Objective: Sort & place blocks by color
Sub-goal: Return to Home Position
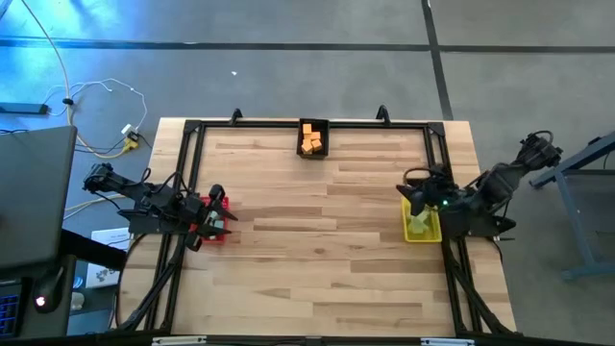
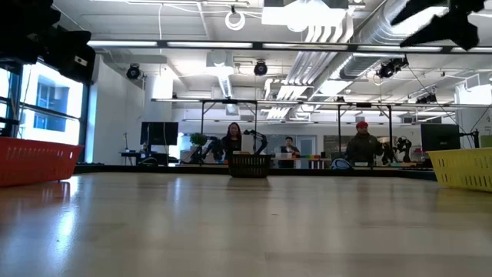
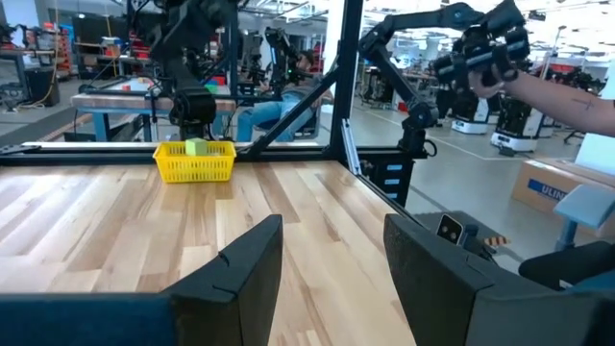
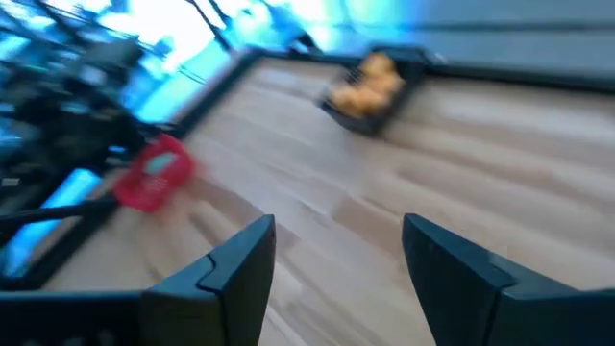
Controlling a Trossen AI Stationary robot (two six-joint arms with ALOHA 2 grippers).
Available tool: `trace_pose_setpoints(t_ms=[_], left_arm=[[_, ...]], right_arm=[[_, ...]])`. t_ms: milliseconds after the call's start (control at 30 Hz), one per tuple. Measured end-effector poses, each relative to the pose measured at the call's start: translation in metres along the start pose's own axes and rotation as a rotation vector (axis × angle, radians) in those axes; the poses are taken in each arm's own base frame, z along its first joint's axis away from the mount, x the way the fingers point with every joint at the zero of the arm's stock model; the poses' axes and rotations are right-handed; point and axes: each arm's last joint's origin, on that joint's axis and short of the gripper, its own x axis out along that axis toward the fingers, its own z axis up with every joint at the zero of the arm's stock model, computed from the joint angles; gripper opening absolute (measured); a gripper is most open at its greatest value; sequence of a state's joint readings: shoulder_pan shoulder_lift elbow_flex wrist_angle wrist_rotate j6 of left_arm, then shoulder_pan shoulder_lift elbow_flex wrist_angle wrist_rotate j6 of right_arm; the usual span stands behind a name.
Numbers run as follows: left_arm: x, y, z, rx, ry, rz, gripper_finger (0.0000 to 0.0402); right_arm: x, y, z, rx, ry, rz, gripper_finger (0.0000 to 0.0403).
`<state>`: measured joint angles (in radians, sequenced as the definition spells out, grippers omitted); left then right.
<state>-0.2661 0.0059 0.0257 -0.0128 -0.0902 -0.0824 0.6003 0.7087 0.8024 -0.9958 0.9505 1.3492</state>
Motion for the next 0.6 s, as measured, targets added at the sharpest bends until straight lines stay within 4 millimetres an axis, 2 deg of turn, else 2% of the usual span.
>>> trace_pose_setpoints(t_ms=[333, 600], left_arm=[[0.000, 0.000, 0.000, -0.011, 0.000, 0.000, 0.0170], [0.000, 0.000, 0.000, -0.018, -0.001, 0.000, 0.0170]], right_arm=[[-0.010, 0.041, 0.022, -0.230, -0.131, 0.336, 0.0204], [-0.016, 0.078, 0.025, -0.563, -0.229, 0.722, 0.0203]])
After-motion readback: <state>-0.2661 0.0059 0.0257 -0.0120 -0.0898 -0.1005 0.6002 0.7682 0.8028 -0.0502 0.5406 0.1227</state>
